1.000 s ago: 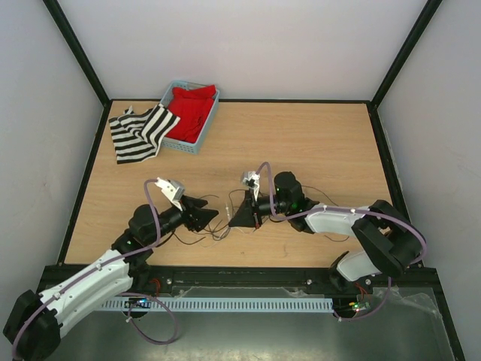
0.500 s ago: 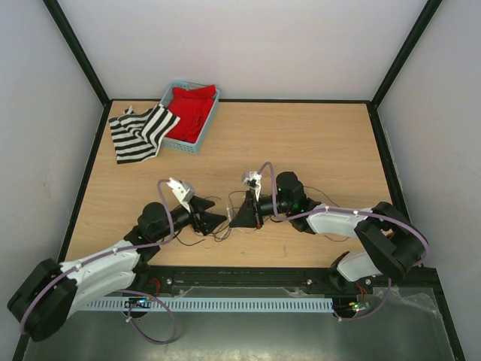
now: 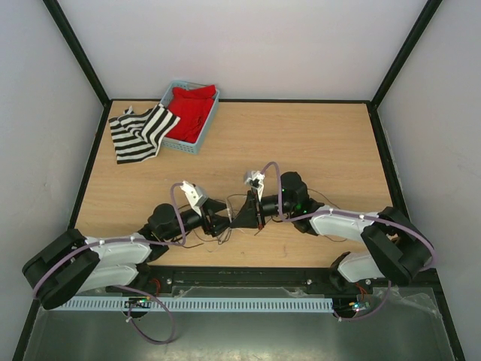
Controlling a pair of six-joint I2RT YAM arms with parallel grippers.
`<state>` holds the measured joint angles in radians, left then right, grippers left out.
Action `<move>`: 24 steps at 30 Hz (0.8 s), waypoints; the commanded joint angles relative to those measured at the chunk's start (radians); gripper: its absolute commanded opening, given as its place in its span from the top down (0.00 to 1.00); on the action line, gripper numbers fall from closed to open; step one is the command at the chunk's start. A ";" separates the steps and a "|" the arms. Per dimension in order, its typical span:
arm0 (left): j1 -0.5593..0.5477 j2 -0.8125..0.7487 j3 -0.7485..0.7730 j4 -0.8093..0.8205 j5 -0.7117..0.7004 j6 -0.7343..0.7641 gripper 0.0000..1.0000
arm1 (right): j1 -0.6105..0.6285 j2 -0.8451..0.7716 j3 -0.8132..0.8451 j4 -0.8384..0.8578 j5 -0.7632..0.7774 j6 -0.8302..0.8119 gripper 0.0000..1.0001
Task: Zip-tie the wires
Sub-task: Tie the cable at the center of the board.
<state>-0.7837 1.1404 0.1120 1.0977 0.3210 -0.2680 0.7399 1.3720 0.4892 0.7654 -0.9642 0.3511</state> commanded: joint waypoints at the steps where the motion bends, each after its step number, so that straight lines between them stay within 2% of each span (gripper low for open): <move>1: -0.019 -0.017 0.030 0.100 0.023 0.020 0.42 | -0.005 -0.027 -0.013 0.039 0.002 -0.004 1.00; 9: -0.029 -0.005 0.051 0.102 0.055 0.019 0.85 | -0.005 -0.021 -0.014 0.037 0.015 0.002 1.00; 13: -0.028 -0.004 0.047 0.101 0.053 0.017 0.98 | -0.005 -0.020 -0.012 0.022 0.032 0.005 1.00; 19: -0.029 0.013 0.037 0.100 0.053 0.010 1.00 | -0.015 -0.040 0.043 -0.165 0.064 -0.029 0.75; 21: -0.028 0.025 0.038 0.099 0.058 0.011 1.00 | -0.026 -0.067 0.056 -0.231 0.092 -0.050 0.64; 24: -0.028 0.043 0.040 0.099 0.063 0.014 1.00 | -0.048 -0.122 0.078 -0.328 0.136 -0.086 0.52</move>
<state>-0.8074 1.1664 0.1352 1.1450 0.3561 -0.2531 0.7185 1.3254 0.5140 0.5743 -0.8894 0.3298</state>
